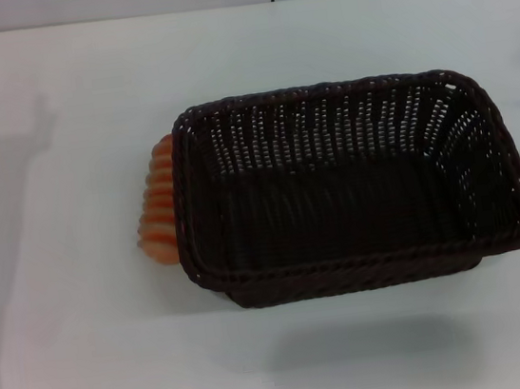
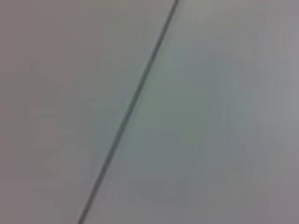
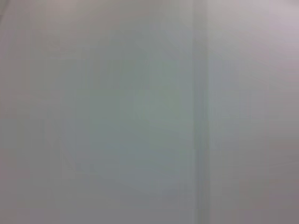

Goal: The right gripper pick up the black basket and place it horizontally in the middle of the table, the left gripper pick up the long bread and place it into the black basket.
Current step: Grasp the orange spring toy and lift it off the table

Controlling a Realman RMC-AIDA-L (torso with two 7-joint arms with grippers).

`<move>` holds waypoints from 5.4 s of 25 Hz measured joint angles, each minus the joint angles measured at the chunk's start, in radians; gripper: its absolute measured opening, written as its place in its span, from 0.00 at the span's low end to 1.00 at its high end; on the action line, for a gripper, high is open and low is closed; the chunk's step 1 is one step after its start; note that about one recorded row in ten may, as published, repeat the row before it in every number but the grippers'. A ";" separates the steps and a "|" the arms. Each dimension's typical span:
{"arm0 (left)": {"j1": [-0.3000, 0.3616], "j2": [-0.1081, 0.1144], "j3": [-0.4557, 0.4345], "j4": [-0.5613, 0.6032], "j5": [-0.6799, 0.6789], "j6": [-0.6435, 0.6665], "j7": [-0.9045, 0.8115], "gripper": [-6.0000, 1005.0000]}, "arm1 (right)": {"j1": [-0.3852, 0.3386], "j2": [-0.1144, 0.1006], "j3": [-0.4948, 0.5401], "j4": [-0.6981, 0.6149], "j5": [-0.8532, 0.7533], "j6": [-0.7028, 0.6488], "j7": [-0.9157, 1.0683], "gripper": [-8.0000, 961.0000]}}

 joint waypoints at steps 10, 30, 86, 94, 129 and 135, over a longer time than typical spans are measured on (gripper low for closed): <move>0.081 0.062 0.079 -0.283 0.058 -0.500 -0.097 0.80 | -0.006 0.000 0.015 0.372 0.040 -0.274 0.425 0.34; 0.267 0.044 -0.022 -1.318 0.054 -1.991 0.167 0.79 | 0.132 -0.012 0.184 0.749 0.126 -0.247 0.674 0.34; -0.048 -0.004 -0.066 -1.166 -0.166 -2.665 0.475 0.76 | 0.208 -0.055 0.206 0.859 0.101 -0.153 0.780 0.34; -0.054 -0.003 -0.064 -1.131 -0.167 -2.636 0.476 0.75 | 0.207 -0.054 0.201 0.859 0.101 -0.153 0.780 0.34; -0.087 -0.003 -0.065 -1.011 -0.201 -2.563 0.510 0.63 | 0.212 -0.054 0.208 0.857 0.077 -0.150 0.779 0.34; -0.083 0.001 -0.094 -1.015 -0.163 -2.548 0.511 0.56 | 0.210 -0.054 0.208 0.857 0.077 -0.149 0.780 0.34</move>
